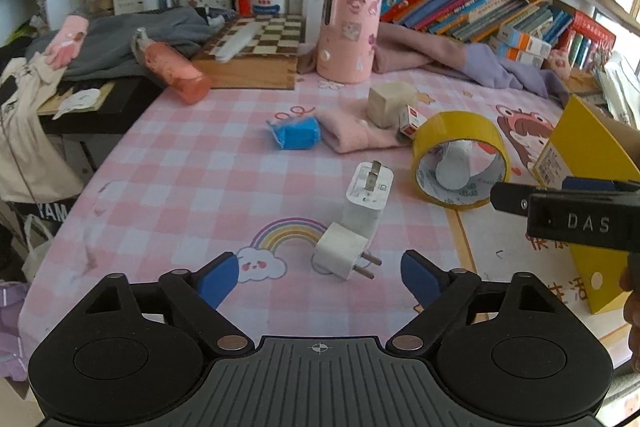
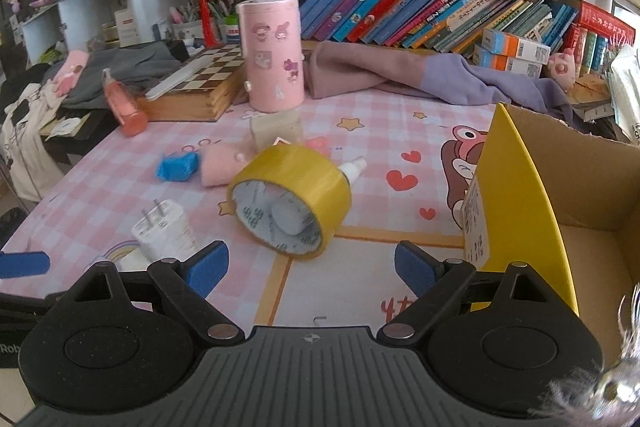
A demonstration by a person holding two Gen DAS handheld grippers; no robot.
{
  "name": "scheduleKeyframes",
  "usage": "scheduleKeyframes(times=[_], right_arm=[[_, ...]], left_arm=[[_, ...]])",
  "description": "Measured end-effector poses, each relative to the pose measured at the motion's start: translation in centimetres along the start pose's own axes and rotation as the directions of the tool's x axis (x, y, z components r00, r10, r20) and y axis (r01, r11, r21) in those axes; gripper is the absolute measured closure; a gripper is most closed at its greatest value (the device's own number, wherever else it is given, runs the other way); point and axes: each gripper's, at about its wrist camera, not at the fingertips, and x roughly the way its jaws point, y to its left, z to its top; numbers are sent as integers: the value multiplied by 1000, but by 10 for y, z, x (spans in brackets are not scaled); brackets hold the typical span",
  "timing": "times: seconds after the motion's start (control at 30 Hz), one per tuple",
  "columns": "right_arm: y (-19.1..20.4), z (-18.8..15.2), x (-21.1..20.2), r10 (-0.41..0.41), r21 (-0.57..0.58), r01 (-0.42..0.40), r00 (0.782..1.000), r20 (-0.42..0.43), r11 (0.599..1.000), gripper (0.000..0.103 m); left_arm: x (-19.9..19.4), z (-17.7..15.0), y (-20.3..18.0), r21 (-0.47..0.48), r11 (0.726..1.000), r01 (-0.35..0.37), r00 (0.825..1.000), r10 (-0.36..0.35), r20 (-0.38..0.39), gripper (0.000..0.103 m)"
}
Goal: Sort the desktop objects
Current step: 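Grasp the white charger with the left tool while the right tool grasps the yellow tape roll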
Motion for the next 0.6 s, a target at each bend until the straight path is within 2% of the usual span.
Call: scheduleKeyframes(times=[0.17, 0.23, 0.4, 0.6], right_arm=[[-4, 6, 12, -4, 8, 4, 1000, -9, 1000, 13], [-6, 9, 17, 0, 10, 0, 1000, -15, 1000, 13], [-4, 13, 27, 12, -1, -12, 999, -31, 1000, 13], [-3, 18, 39, 12, -8, -12, 999, -41, 1000, 14]], left_arm=[[13, 5, -6, 35, 999, 26, 999, -24, -32, 24], [19, 7, -7, 43, 998, 39, 998, -37, -54, 31], [30, 10, -6, 46, 998, 48, 996, -44, -82, 41], [46, 16, -8, 72, 996, 44, 995, -37, -94, 47]])
